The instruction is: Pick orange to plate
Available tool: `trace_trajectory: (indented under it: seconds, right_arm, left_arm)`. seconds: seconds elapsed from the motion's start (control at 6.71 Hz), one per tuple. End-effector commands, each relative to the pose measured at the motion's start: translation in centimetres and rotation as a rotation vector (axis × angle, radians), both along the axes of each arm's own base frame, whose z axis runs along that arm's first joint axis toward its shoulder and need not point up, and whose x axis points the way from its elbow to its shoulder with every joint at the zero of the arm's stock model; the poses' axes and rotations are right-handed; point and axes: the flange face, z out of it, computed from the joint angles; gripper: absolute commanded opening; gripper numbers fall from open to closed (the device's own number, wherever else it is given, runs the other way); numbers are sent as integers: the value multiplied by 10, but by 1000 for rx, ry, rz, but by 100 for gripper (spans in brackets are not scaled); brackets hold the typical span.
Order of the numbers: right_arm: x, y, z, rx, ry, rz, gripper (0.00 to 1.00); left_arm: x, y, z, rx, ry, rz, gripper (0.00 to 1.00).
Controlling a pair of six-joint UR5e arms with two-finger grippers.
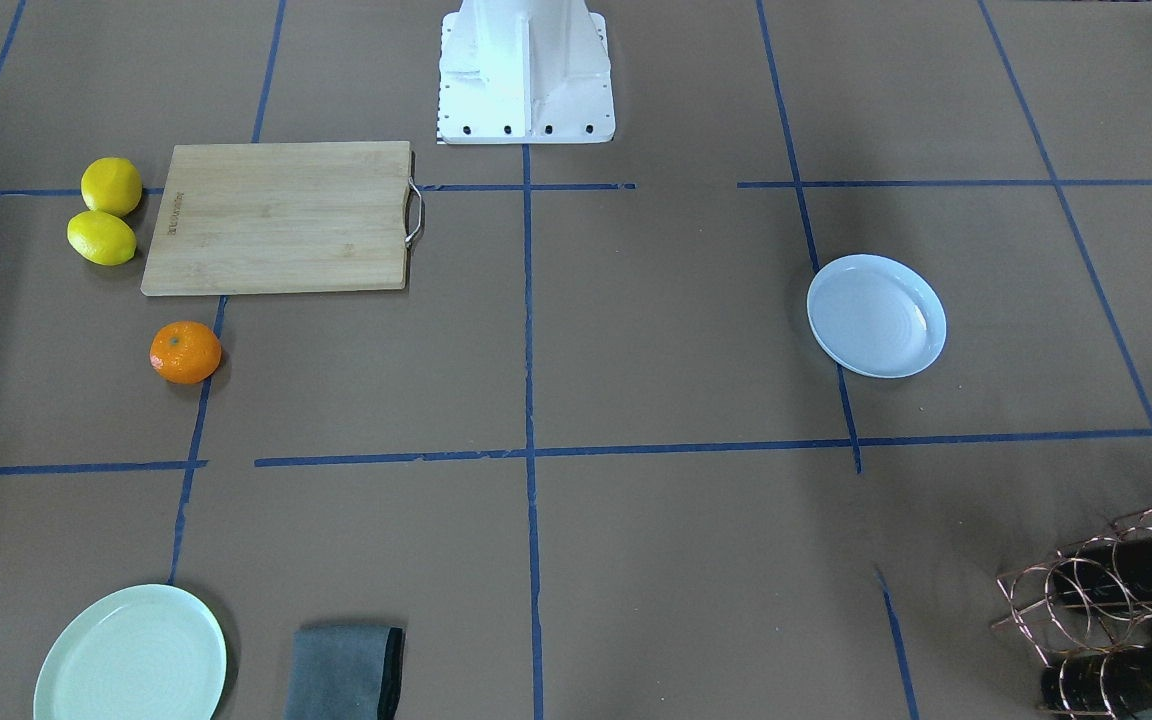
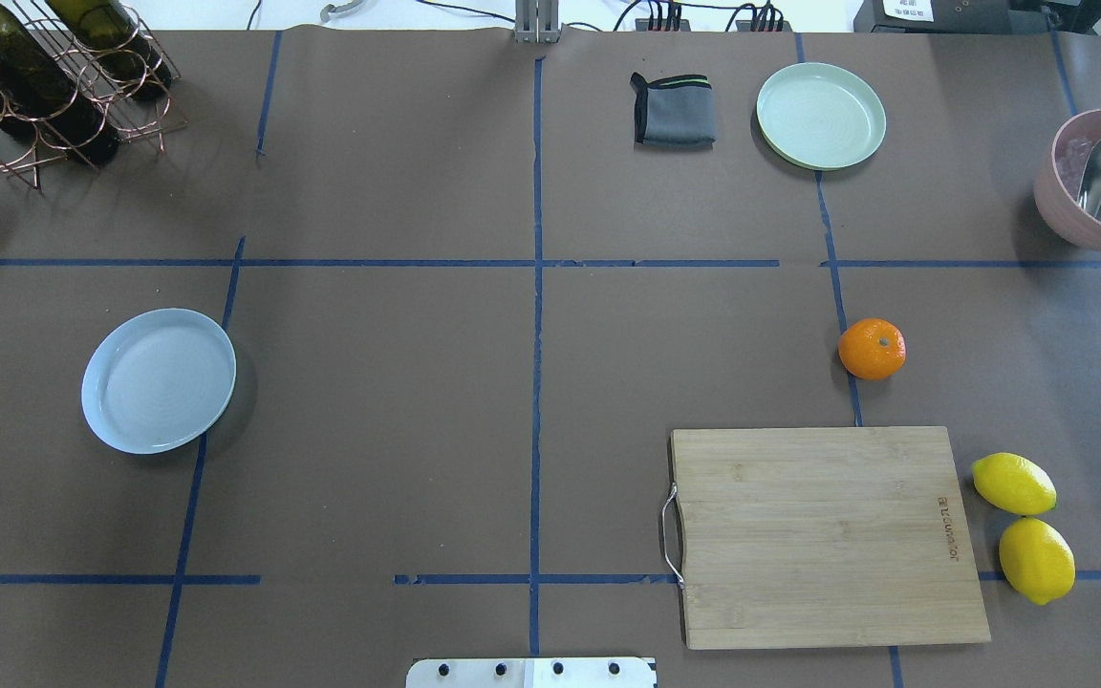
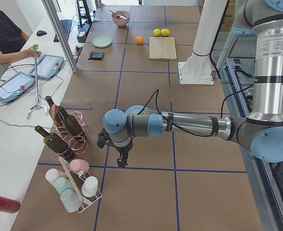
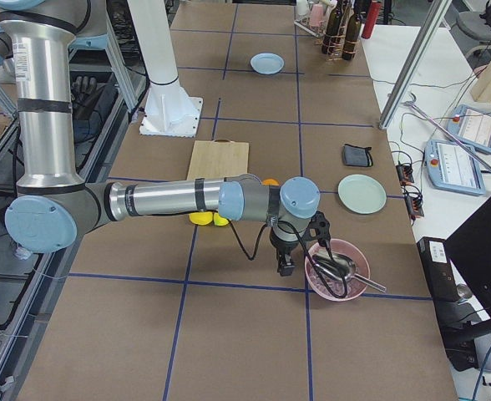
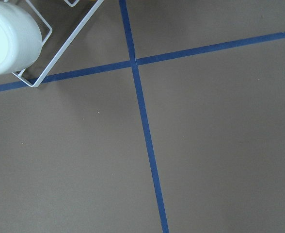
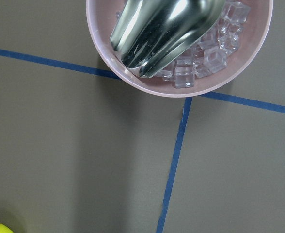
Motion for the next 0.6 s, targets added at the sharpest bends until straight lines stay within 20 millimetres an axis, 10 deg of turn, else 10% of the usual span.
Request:
trace_trajectory:
  seconds: [0.0, 0.45]
  right_arm:
    - [1, 7, 8, -14, 0, -1, 100]
    - [-1, 7, 8, -18, -7, 1, 100]
  left_arm:
    - [1, -1, -19, 28, 9, -1, 100]
    - [1, -1, -25, 47, -1, -3, 100]
